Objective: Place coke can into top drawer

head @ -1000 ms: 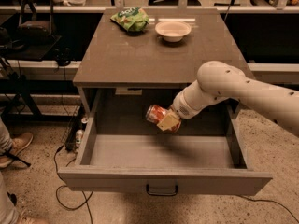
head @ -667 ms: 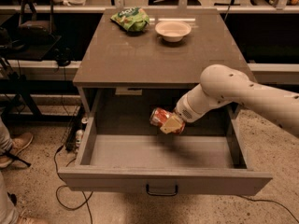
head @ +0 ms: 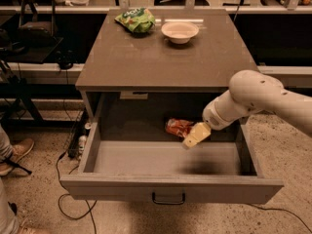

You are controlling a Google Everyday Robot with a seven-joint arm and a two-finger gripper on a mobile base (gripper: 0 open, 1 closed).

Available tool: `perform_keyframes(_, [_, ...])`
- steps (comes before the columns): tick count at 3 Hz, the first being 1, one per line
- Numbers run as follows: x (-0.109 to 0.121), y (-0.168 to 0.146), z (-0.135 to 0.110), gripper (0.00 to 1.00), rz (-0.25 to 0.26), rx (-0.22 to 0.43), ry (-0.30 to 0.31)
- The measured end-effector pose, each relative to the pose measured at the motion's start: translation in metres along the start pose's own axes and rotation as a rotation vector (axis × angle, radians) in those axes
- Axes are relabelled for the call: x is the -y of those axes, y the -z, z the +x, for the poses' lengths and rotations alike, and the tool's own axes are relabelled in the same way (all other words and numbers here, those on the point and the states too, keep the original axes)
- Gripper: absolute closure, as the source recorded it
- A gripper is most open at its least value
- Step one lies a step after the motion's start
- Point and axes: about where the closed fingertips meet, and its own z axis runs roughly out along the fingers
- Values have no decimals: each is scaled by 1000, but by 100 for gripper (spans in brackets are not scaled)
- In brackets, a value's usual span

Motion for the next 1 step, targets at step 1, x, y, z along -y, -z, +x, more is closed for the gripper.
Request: perform_keyframes(1, [21, 51, 37, 0, 88, -22, -31])
